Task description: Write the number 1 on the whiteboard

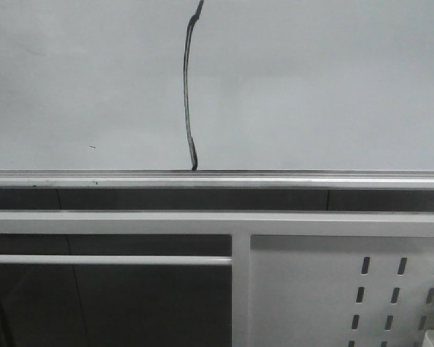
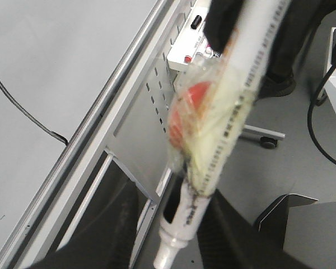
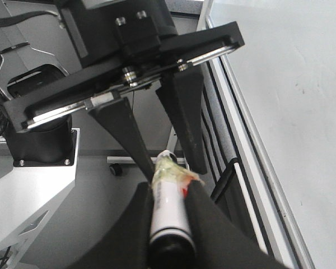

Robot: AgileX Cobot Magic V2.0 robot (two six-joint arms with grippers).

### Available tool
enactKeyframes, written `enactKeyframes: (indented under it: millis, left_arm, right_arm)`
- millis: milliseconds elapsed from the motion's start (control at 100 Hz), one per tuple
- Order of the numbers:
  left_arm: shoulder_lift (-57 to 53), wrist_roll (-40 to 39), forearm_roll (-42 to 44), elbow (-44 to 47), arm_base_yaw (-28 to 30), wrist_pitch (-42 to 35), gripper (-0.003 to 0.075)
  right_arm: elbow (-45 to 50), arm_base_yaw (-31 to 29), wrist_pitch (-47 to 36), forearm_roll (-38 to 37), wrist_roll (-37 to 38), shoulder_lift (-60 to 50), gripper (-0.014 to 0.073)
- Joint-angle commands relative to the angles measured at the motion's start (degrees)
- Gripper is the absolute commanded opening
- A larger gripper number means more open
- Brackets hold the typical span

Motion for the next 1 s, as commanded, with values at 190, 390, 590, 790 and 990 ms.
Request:
enactKeyframes:
  millis: [190, 390, 590, 790, 990]
  left_arm:
    - [-0.1, -0.1, -2.5, -2.2, 0.1, -4.8, 0.0331]
    - [-0.1, -0.1, -3.1, -2.2, 0.1, -4.8, 0.0347]
    - [-0.1, -0.1, -5.6, -2.2, 0.1, -4.8, 0.0300]
    - [-0.1, -0.1, -7.8, -2.2, 0.1, -4.7, 0.0281]
    - [-0.1, -0.1, -8.0, -2.2, 0.1, -4.5, 0.0281]
  right_arm:
    - [-1.9, 0.0, -0.4, 0.9, -0.3, -0.4, -0.0072]
    - [-1.9, 0.0, -0.2, 0.9, -0.3, -0.4, -0.0072]
    - [-1.9, 0.0, 0.3, 0.9, -0.3, -0.4, -0.0072]
    - [-1.9, 0.0, 0.3, 0.8, -0.3, -0.4, -0.0072]
    - [-1.9, 0.0, 0.6, 0.8, -0.3, 1.2, -0.0072]
